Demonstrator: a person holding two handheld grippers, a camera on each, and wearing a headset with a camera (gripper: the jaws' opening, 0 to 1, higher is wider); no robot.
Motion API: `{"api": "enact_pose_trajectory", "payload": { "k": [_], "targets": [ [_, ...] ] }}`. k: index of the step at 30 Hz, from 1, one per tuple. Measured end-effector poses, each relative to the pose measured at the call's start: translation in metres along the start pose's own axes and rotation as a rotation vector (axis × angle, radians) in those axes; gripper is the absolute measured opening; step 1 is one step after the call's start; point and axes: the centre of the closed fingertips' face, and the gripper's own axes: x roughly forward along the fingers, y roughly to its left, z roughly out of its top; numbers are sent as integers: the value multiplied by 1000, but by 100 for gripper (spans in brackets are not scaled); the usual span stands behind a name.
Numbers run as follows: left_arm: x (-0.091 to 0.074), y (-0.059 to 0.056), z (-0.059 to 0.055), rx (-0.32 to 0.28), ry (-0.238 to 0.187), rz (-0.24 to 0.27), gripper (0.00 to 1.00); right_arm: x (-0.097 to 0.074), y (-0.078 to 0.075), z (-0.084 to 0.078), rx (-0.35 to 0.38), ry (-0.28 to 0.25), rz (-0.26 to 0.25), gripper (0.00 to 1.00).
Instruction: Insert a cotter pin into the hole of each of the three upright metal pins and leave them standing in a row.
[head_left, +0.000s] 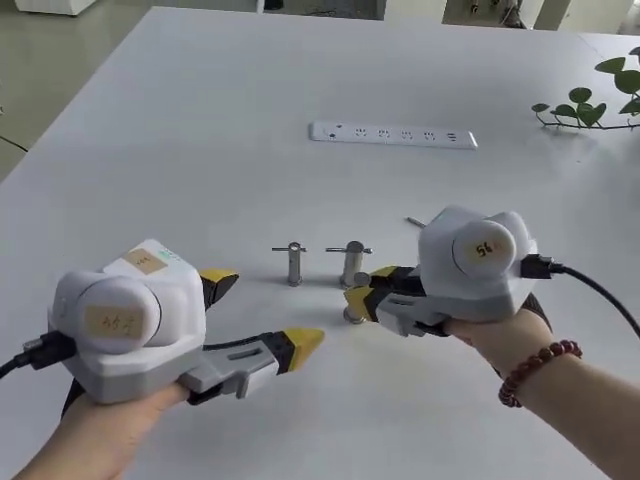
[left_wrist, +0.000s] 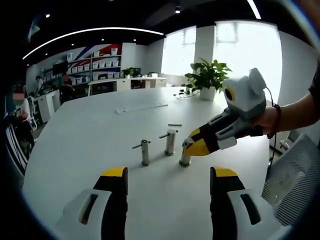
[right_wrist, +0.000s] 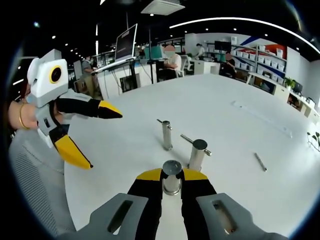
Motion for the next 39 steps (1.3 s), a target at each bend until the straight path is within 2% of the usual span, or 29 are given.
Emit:
{"api": "enact_pose_trajectory", "payload": {
  "k": [7,17,19,21,25,29,33,39],
  "targets": [
    [-2,3,1,-4,-6,5,65,3,5,-5,-7,8,3,8],
    [-1,2,-1,-5,-2,3,65,3,8,-6,-21,-9,10,9],
    [-1,2,-1,-4,-2,2,65,4,8,-6,13,-13,18,9],
    [0,1,-1,-5,-4,0,65,5,6,-14,0,10,12,11],
    [-1,2,-1,-3,-5,4,65,1,11,-19,62,-10,38,19],
    [-2,3,-1,-3,-3,8,65,-6,4,-26,71,-2,27,20],
    [-1,2,-1,-4,-3,7,66,-15,-4,-24,77,-9,20,20],
    [-1,0,0,3,-7,3,65,-26,-19,-25,48,8,12,21]
  ]
}}
